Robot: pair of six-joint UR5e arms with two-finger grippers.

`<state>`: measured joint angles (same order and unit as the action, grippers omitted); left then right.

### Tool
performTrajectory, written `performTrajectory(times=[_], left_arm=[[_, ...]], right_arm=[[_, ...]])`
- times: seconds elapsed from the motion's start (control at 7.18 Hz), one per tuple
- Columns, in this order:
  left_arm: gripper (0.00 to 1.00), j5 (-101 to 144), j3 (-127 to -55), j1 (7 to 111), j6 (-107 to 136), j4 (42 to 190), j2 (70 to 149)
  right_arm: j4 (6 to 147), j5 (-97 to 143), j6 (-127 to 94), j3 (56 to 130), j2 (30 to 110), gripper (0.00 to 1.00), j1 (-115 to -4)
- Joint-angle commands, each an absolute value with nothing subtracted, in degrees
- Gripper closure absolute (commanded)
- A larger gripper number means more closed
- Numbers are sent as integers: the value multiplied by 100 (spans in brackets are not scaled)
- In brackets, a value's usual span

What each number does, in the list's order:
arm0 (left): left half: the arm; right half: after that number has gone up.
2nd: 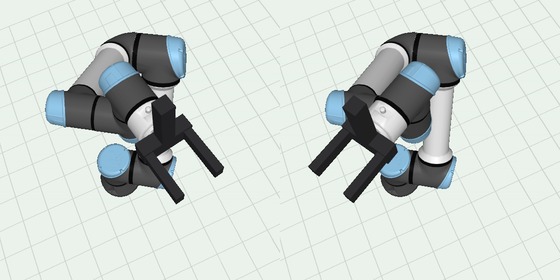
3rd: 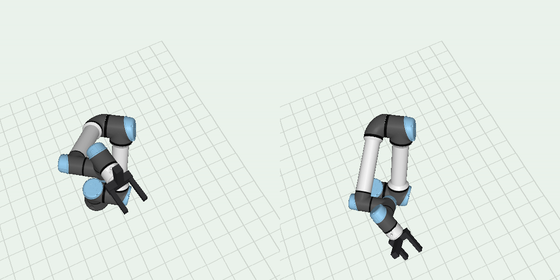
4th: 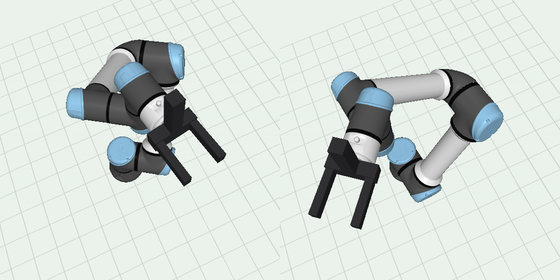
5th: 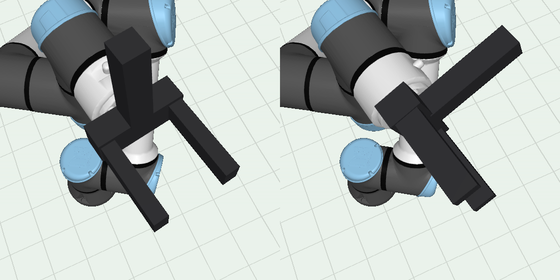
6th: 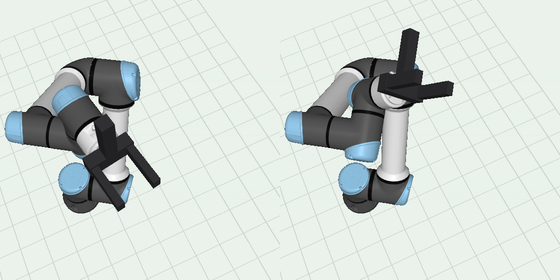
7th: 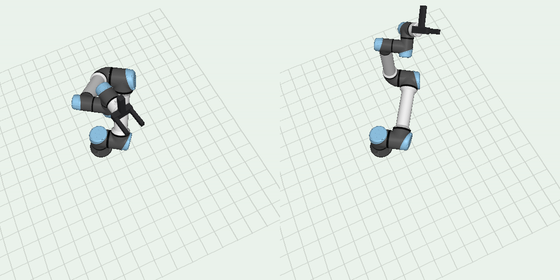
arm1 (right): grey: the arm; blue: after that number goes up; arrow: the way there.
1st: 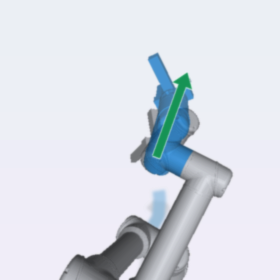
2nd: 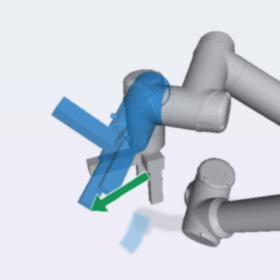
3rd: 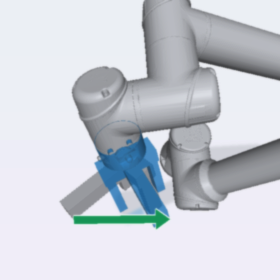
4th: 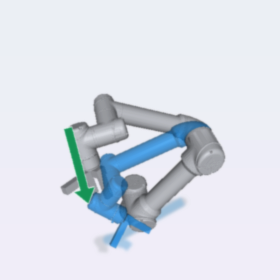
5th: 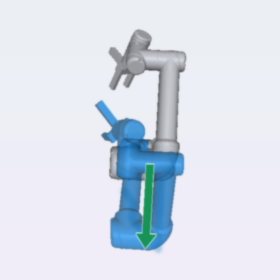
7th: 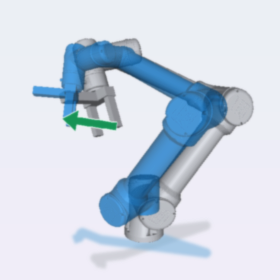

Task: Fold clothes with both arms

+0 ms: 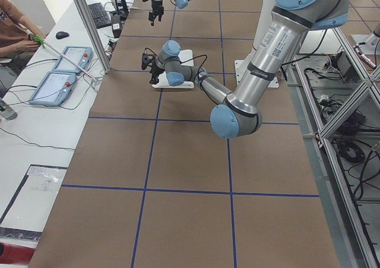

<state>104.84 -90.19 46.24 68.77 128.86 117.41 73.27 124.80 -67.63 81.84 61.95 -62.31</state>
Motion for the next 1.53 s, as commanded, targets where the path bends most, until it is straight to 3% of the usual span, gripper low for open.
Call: performTrajectory(times=[0.0,0.28,0.56,0.7,0.84,1.39], left_arm=[[30,11326,-9875,5192,4991,12858,10579],[30,12439,-10248,6382,2832,12832,9488],[27,13276,-10047,7737,679,12422,8784],[19,13480,-10063,8013,346,11853,8693],[1,13482,-10124,8085,334,11561,8666],[1,13930,-10082,8656,343,11601,8307]], right_arm=[[7356,13076,-4224,8587,7404,0,-7159],[7706,13104,-2031,8526,7934,0,-7985],[8889,13113,-359,8630,7945,0,-8681],[9025,13113,-204,8796,8102,0,-8771],[9044,13122,-202,8981,8278,0,-8771],[9000,13307,-211,9026,8569,0,-8763]])
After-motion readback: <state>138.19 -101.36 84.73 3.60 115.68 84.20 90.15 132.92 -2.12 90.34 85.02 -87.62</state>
